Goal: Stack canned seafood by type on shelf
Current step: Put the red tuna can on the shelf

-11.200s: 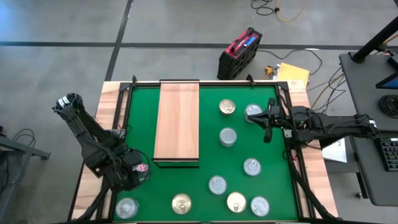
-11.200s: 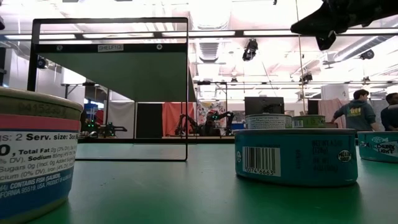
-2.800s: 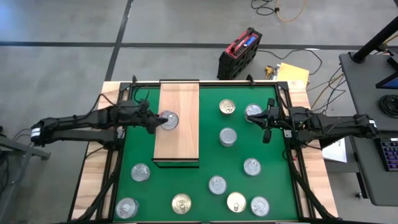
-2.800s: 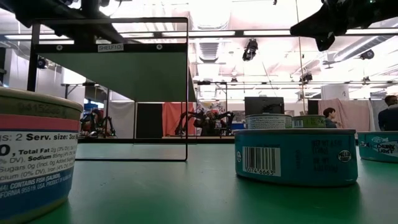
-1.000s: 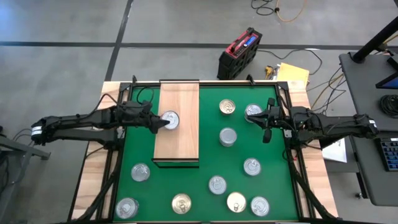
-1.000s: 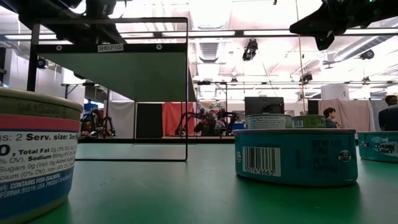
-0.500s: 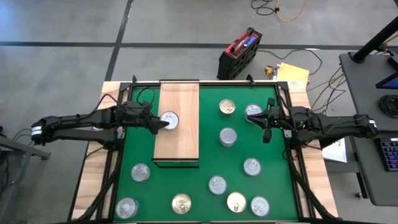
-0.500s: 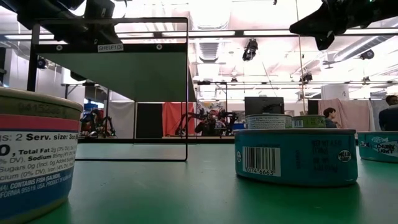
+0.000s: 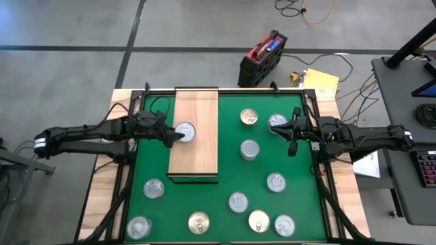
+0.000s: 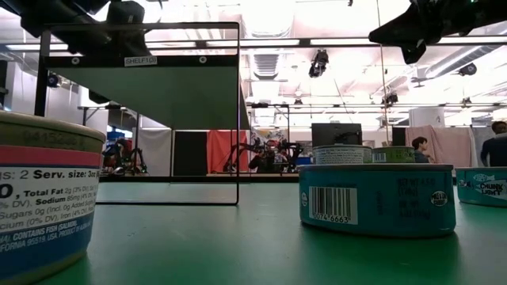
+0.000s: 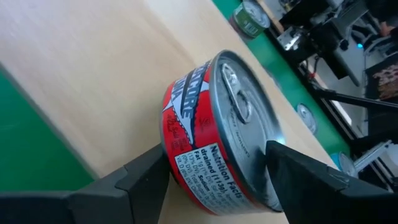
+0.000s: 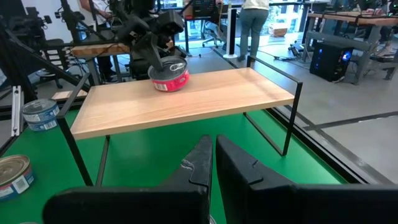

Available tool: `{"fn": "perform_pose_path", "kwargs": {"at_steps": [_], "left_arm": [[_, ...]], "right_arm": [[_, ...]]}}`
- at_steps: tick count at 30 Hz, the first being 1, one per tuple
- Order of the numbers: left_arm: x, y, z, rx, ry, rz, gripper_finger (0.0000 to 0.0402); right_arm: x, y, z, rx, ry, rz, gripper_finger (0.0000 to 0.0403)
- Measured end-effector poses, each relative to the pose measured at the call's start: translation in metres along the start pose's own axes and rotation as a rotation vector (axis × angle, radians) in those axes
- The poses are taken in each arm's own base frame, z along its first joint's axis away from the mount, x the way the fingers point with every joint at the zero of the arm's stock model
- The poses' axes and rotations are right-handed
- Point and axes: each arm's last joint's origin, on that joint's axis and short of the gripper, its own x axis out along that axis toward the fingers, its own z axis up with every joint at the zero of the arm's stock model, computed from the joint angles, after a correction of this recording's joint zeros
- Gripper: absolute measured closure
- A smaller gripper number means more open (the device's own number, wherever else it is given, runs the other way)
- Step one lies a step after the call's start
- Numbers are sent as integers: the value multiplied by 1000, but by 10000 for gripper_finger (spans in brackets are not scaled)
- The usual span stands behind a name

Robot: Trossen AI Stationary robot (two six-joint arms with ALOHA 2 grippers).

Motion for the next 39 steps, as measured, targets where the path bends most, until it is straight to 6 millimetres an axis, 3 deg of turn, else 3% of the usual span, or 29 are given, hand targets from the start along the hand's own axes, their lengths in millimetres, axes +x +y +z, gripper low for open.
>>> {"fn": "perform_pose_path", "kwargs": {"at_steps": [10, 20, 27, 39], "left_arm": [[0, 0, 0, 15, -1, 7, 157], [0, 1, 1, 14, -19, 19, 115], [-1, 0, 1, 9, -19, 19, 111], [-37, -23, 32, 102, -77, 138, 112]], "right_arm": [[0, 0, 0, 0, 0, 0, 390], [0, 0, 0, 0, 0, 0, 390], [0, 0, 0, 0, 0, 0, 390], [0, 0, 0, 2, 0, 0, 390]]}}
